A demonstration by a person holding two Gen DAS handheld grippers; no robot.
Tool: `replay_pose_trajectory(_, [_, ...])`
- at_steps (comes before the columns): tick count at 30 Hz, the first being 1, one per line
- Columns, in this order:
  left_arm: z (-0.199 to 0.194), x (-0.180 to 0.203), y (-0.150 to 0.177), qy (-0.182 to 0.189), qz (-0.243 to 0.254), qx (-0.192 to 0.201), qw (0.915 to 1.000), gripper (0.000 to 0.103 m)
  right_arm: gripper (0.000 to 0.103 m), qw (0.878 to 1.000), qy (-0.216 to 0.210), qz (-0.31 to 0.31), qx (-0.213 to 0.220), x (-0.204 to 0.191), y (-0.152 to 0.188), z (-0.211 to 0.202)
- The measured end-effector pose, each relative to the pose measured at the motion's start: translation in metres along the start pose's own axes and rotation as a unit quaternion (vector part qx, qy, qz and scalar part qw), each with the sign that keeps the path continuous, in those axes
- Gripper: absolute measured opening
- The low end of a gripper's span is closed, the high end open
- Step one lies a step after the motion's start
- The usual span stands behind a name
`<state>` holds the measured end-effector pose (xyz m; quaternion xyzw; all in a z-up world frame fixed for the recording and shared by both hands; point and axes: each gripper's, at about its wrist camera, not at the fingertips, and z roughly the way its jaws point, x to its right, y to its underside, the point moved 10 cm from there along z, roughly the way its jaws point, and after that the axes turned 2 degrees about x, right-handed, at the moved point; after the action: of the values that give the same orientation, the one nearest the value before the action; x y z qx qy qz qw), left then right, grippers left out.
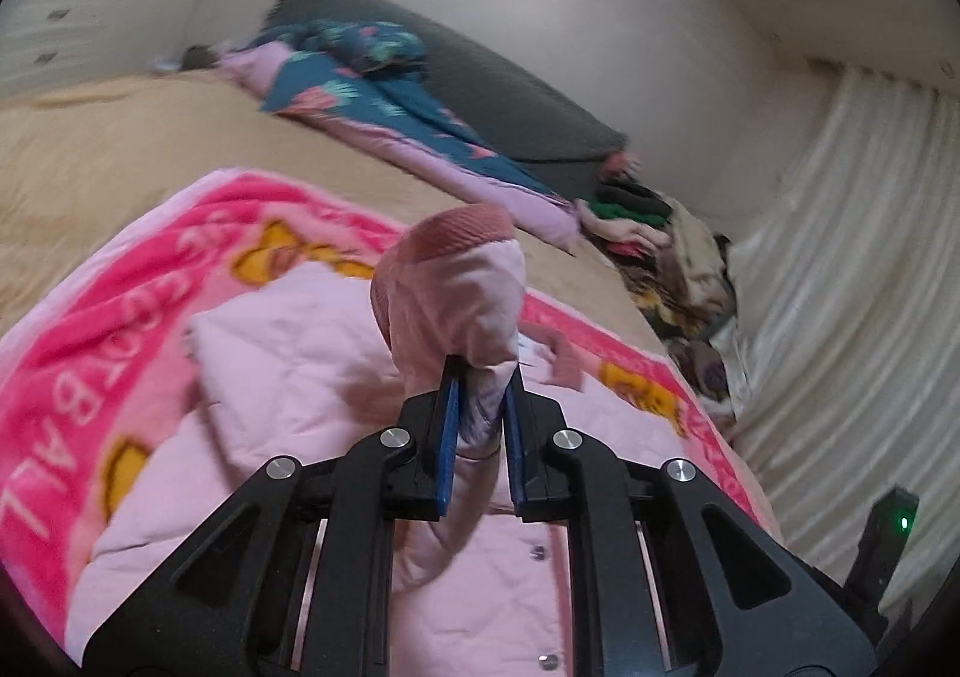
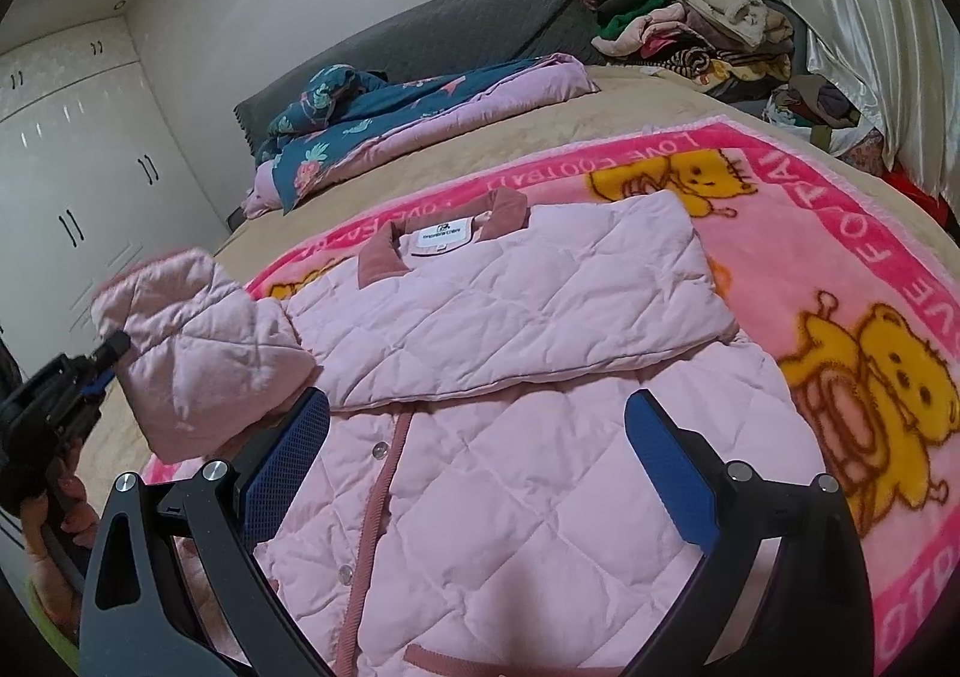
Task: Fold large clothes
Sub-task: 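Regrasp the folded sleeve's ribbed cuff with the left gripper and straighten it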
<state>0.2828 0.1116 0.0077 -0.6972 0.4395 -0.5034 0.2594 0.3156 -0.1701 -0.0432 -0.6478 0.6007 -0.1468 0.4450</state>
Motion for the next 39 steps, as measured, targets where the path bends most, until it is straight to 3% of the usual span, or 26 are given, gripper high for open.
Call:
replay_pose_trajectory(13, [0.042,0.088,0.041,0.041,0.111,-0.049,0.9918,0.005,0.098,0.999,0.014,0.026,0.016,0.031,-0.008,-0.017])
replay_pose_trajectory(22, [0.067,0.126,0.063,0.063,0.132,-0.080,0.9861,0.005,0.098,0.998,0.037,0.050,0.032,0.066,-0.014,-0.032])
replay_pose_trajectory(32, [0.084,0.134,0.107,0.082,0.184,-0.129,0.9710,0.006,0.098,0.996,0.058,0.069,0.028,0.089,-0.007,-0.029])
replay_pose_trajectory(39, [0.081,0.137,0.121,0.075,0.233,-0.136,0.9601,0.015,0.098,0.995,0.063,0.069,0.019,0.093,-0.001,-0.022])
